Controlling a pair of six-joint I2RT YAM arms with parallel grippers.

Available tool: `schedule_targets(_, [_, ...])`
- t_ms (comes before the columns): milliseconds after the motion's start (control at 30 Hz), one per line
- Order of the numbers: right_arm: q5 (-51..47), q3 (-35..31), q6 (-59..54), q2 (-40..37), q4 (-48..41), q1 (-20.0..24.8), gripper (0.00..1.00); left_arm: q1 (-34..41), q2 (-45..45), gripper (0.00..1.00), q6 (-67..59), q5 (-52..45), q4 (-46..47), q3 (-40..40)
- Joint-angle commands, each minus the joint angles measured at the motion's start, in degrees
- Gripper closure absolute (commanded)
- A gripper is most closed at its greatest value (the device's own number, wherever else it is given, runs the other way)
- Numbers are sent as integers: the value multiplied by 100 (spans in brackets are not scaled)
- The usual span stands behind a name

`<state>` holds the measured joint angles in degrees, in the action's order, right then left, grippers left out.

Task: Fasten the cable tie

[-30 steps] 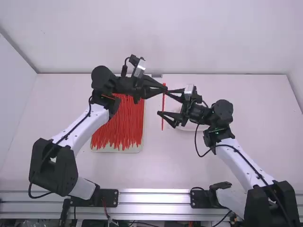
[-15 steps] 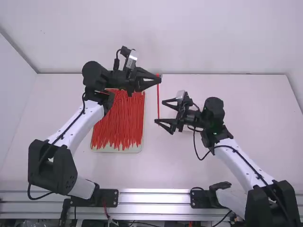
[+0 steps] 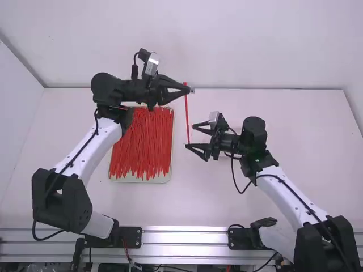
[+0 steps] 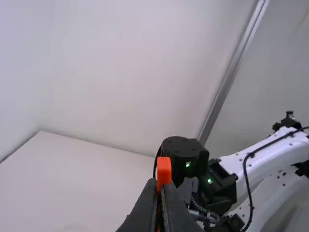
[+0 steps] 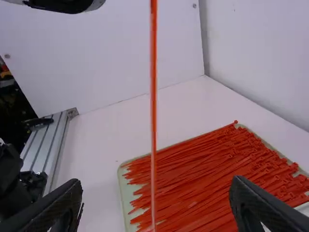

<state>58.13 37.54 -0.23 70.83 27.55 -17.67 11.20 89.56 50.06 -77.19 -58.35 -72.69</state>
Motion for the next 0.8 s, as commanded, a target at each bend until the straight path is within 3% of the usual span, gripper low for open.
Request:
schedule_targets(0, [61,26,-26,37,-4,-94,19,7,-31,98,315,157,-26,-173])
schedule_targets(200, [57,26,-433,37,-212,-315,34,0,-31,98,310,166,-22,-166])
schedule_targets(233, [57,26,-426,37,-212,-328,41,0,-31,98,308,181,-24,-168])
schedule_targets(300, [59,26,-431,37,-229,-339,62,0,-31,98,308,195,-26,-168])
schedule_targets(367, [52,26,-402,37,-234,-337,97,0,-31,98,308,219,-24,-166])
schedule_targets(633, [50,26,-260,37,-251,-208,100,2,-31,96,302,317,-24,-166])
schedule_targets(667, [37,26,-260,37,-251,-208,100,2,-31,88,297,328,-24,-164])
schedule_targets(733, [35,26,-262,37,-249,-210,100,0,-31,55,256,334,-22,-162])
schedule_targets(767, [33,26,-260,37,-243,-208,100,0,-31,29,153,304,-15,-162])
